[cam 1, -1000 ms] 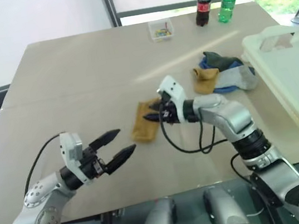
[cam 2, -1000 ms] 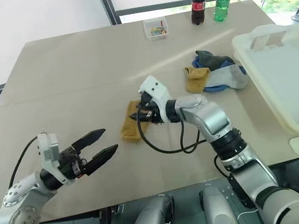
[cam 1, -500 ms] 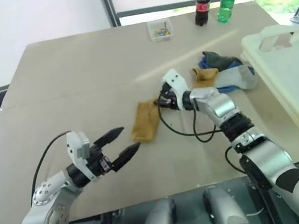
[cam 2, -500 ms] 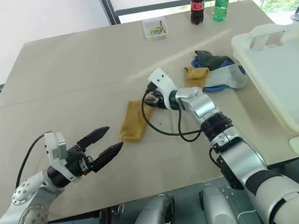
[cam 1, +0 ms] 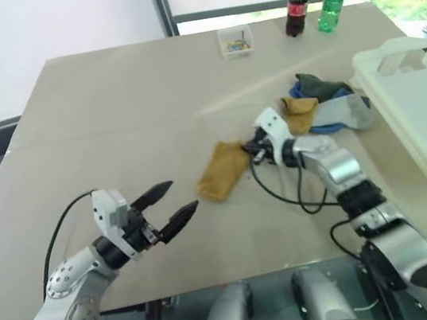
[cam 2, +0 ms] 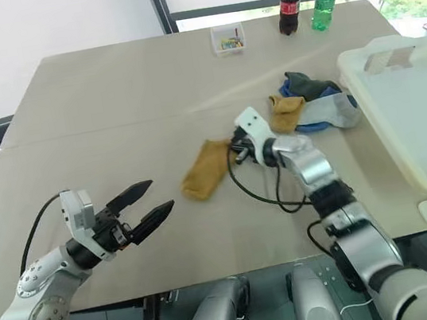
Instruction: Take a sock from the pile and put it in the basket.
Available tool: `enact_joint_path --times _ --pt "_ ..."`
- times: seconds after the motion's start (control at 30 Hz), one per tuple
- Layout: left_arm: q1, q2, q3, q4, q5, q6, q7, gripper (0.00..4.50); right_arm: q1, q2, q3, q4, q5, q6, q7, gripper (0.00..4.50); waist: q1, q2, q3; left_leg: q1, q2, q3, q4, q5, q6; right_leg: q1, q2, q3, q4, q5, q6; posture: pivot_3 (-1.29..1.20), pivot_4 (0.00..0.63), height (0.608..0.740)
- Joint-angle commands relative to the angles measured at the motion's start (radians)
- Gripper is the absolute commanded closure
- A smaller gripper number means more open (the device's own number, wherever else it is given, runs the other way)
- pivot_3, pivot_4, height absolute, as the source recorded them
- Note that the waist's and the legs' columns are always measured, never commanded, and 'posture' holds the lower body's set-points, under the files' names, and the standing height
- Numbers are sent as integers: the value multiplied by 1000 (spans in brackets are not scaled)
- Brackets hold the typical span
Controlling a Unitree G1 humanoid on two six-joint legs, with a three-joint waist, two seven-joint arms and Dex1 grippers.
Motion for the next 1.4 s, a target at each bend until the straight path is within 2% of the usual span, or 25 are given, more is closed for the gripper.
enact_joint_path --times 0.03,0.2,0.23,0.33,0.63,0.73,0.87,0.97,1.07,1.1,1.2,1.3,1.4 --pt "-20 -8 -21 -16 36 11 58 0 143 -50 -22 -310 29 260 -59 4364 6 2 -1 0 0 0 0 0 0 0 -1 0 0 0 0 0 150 739" --pt "-56 54 -127 -18 146 126 133 0 288 -21 -63 -569 46 456 -186 4364 4 3 -4 2 1 1 0 0 0 1 -1 1 1 0 0 0 150 739" --pt "-70 59 -142 -22 123 168 129 0 301 -9 -75 -587 35 469 -218 4364 4 3 -4 2 1 2 0 0 0 1 -1 1 1 0 0 0 150 739" --pt "-103 60 -167 -31 65 266 118 0 317 38 -115 -614 21 500 -297 4364 9 3 -4 2 1 0 1 0 0 1 0 0 1 0 0 0 150 739" --pt "-176 66 -275 -47 67 409 109 0 342 100 -139 -659 27 548 -410 4364 9 3 -5 1 1 0 1 0 0 1 -1 0 1 0 0 0 150 739" --pt "-222 18 -283 -17 33 460 140 0 349 103 -135 -668 34 553 -423 4364 10 4 -5 1 1 0 1 0 0 1 0 0 1 0 0 0 150 739" --pt "-280 -18 -327 29 48 507 148 1156 352 103 -138 -672 39 554 -435 4500 10 4 -6 2 0 0 1 0 0 2 0 -1 1 0 0 0 150 739" --pt "-315 -48 -335 66 56 508 160 2673 364 103 -142 -691 44 563 -445 4500 9 4 -6 2 0 0 1 0 0 2 0 -1 1 0 0 0 150 739" --pt "-328 -25 -331 74 59 506 133 3729 397 108 -167 -751 59 587 -447 4500 10 4 -6 2 0 0 1 0 0 2 0 -1 1 0 0 0 150 739" --pt "-332 -11 -329 77 60 503 118 4299 412 118 -183 -776 75 592 -441 4500 11 4 -6 1 0 0 1 0 0 2 0 -1 1 0 0 0 150 739" --pt "-355 49 -326 115 74 466 39 4415 483 140 -247 -865 153 628 -387 4500 9 4 -6 1 1 0 1 0 0 1 0 -1 1 0 0 0 150 739" --pt "-399 94 -342 172 87 429 -48 4415 555 73 -251 -914 196 617 -331 4500 7 4 -6 1 1 0 1 0 0 1 0 -1 1 0 0 0 150 739" --pt "-449 112 -379 211 112 401 -113 4415 571 31 -250 -920 193 606 -341 4500 7 4 -6 1 1 0 1 0 0 2 0 -1 1 0 1 0 150 739"
